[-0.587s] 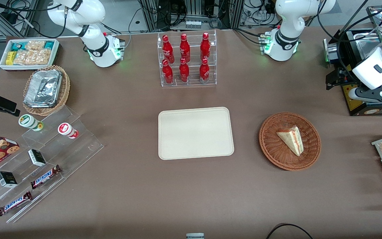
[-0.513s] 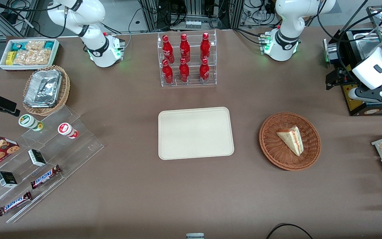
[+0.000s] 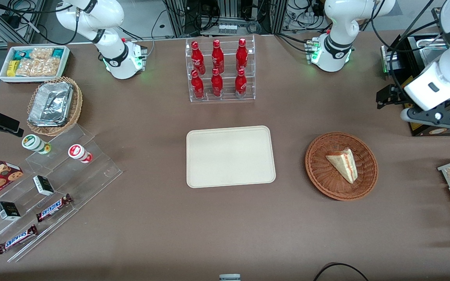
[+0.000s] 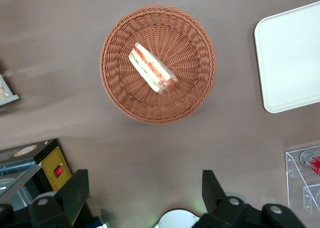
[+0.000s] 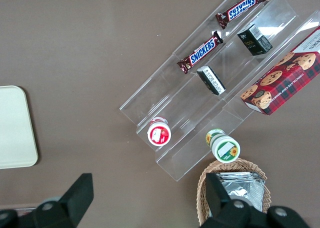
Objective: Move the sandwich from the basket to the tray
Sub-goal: 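Move the left gripper down over the wrapped sandwich in the wicker basket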
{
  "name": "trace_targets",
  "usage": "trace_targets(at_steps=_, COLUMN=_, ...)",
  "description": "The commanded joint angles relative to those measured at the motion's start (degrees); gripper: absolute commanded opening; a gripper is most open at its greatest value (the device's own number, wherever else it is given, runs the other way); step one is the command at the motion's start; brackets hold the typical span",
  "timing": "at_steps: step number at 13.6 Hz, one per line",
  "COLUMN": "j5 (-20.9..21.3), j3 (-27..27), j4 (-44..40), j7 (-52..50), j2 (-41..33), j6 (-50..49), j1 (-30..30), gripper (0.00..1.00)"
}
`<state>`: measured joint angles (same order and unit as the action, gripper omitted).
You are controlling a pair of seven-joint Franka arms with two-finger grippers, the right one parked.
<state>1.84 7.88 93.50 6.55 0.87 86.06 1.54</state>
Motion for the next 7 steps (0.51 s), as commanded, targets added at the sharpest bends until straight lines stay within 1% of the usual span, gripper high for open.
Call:
trace_targets(at_steps=1, j5=0.0, j3=0.12, j4=3.51, j7=-0.67, j2=1.59, j6=4.45, j1=-0.14, gripper=1.0)
trace_targets(at_steps=3, j5=-0.09, j3=0.12, j4=5.28, j7=-0.67, j2=2.82, j6=6.3, j1=-0.14, gripper=1.0)
trace_targets(at_steps=7, j5=0.09, j3=0.12, j4=5.72, j7=-0.93, j2=7.21, j6=10.34, j1=-0.14, gripper=1.0)
